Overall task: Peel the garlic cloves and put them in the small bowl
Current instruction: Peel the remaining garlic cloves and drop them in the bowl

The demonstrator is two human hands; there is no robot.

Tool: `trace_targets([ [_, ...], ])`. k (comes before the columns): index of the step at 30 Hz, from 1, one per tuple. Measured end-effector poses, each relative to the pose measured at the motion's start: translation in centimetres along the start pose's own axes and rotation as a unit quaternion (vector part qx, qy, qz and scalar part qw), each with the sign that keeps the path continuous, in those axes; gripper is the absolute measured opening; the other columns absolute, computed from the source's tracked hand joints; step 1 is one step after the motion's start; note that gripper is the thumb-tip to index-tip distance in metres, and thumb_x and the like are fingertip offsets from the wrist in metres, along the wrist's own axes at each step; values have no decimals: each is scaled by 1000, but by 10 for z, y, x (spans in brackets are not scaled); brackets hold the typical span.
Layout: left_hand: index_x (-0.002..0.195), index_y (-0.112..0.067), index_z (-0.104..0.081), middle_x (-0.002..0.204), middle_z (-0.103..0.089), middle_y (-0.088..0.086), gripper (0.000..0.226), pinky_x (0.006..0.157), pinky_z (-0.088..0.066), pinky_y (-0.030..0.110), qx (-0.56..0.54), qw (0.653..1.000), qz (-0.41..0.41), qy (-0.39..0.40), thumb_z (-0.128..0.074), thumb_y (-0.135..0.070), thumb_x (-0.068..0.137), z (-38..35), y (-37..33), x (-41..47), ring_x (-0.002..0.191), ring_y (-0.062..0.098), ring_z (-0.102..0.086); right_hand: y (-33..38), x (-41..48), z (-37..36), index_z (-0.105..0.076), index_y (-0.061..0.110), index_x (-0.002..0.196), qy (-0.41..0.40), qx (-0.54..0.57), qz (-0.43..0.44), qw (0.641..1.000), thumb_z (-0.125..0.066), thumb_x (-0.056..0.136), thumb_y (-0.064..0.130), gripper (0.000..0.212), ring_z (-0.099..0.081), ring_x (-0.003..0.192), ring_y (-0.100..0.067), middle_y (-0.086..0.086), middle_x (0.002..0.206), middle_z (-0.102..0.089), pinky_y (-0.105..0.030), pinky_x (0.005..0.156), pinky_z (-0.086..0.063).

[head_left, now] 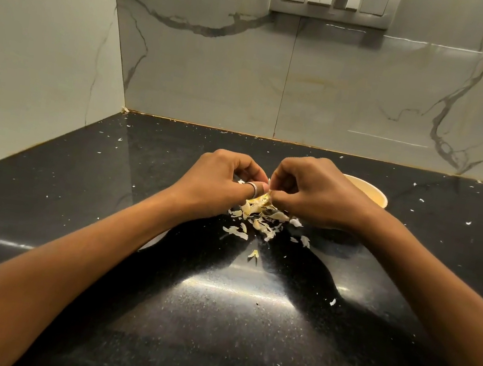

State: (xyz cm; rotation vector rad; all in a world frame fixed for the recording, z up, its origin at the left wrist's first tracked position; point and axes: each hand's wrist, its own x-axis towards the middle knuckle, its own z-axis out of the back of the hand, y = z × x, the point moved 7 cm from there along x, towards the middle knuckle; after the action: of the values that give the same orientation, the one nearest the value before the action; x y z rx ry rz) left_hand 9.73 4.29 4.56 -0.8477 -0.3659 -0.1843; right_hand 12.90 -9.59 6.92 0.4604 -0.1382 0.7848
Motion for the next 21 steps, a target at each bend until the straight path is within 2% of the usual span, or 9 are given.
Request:
trace_targets([
  [3,97,-22,-75,81,-76,-4,13,76,-62,36,-16,1000,8,20,-78,-30,86,-5,-1,-1,68,12,-73,-1,1,2,-75,17,97,-15,18,-2,1000,-77,87,19,10,-68,77,-4,9,84,-71,-13,65,-53],
  [5,98,-19,-75,81,-76,-1,16,79,-62,42,-41,999,19,24,-79,-29,85,-5,1,-1,70,17,-74,-2,2,4,-76,17,96,-24,29,-5,999,-78,87,18,9,-68,73,-2,9,81,-71,-10,61,-50],
  [8,98,-16,-73,80,-77,3,17,78,-62,45,-76,996,38,23,-80,-25,85,-5,4,0,71,19,-74,-1,2,5,-76,16,96,-39,49,-4,998,-77,87,17,9,-69,70,-5,6,79,-73,-18,63,-56],
  [10,98,-15,-72,80,-76,4,19,64,-61,36,-98,994,51,19,-80,-24,84,-4,4,0,69,15,-72,-1,2,6,-75,15,98,-45,67,-4,997,-77,88,18,11,-70,67,-4,4,78,-74,-24,66,-60],
  [12,98,-13,-71,78,-75,6,17,48,-49,23,-117,990,73,13,-79,-23,85,-4,6,-2,67,10,-70,-2,2,5,-75,14,97,-43,96,-9,994,-77,88,17,9,-72,65,-5,2,77,-75,-29,69,-62],
  [13,97,-13,-71,76,-75,6,16,45,-45,20,-125,989,83,10,-79,-21,86,-4,7,-2,67,9,-69,-3,1,4,-74,14,96,-40,111,-15,993,-76,88,15,8,-73,66,-7,0,77,-76,-32,72,-63],
  [17,95,-11,-71,73,-73,5,13,44,-44,18,-155,983,93,-3,-78,-16,86,-1,8,-2,67,10,-70,-5,2,0,-74,13,98,-21,173,-38,984,-75,88,10,10,-75,73,-14,-4,81,-77,-39,78,-63],
  [21,99,-8,-70,84,-77,10,16,43,-44,16,-199,974,107,-11,-78,-12,86,1,8,-3,69,11,-72,-6,2,-1,-74,12,98,-15,231,-54,971,-79,85,12,13,-76,78,-20,-6,84,-77,-42,81,-63],
])
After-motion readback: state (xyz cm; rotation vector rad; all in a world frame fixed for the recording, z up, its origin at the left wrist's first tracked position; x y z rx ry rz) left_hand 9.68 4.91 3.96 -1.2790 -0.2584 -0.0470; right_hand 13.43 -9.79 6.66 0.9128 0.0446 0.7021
